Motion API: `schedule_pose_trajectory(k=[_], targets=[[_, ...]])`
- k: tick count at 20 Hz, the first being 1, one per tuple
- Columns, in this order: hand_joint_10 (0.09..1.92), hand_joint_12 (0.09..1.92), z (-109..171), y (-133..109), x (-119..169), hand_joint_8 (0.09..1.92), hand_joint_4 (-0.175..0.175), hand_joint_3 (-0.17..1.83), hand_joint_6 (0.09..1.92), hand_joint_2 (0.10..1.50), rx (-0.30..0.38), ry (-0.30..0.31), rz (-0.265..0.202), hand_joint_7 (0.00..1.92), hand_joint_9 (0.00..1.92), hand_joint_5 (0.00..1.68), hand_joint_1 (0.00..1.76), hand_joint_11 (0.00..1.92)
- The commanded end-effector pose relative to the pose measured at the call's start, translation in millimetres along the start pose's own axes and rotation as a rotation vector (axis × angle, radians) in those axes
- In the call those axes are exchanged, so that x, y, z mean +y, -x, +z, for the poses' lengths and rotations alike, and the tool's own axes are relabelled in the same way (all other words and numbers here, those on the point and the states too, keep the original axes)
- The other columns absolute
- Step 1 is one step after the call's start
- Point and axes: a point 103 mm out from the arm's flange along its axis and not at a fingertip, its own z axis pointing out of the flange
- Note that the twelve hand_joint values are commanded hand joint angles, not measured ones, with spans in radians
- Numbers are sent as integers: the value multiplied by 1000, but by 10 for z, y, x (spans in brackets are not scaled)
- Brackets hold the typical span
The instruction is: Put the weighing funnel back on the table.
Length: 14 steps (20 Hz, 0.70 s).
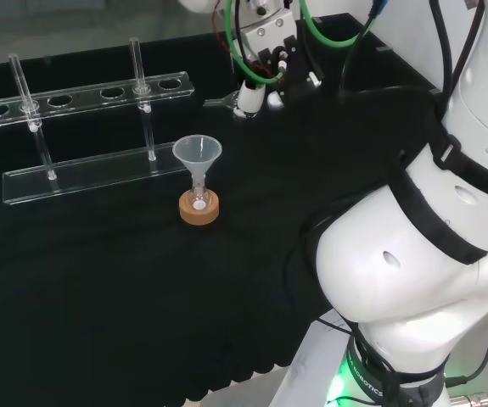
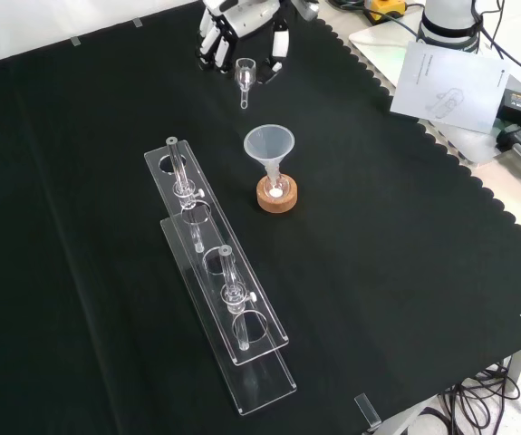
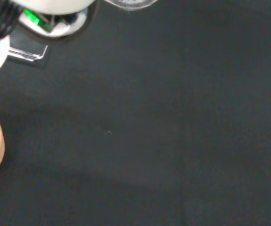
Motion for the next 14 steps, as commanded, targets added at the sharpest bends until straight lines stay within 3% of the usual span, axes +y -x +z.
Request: schedule_pose_trajectory(k=[1, 14], targets=[[272, 975, 63, 203, 55, 654, 175, 698, 786, 654, 42, 8, 15, 608, 971, 1221, 1112, 894], [271, 976, 331, 431, 423, 655, 175, 698, 788, 655, 84, 25, 20, 607, 969, 1220, 1112, 889]])
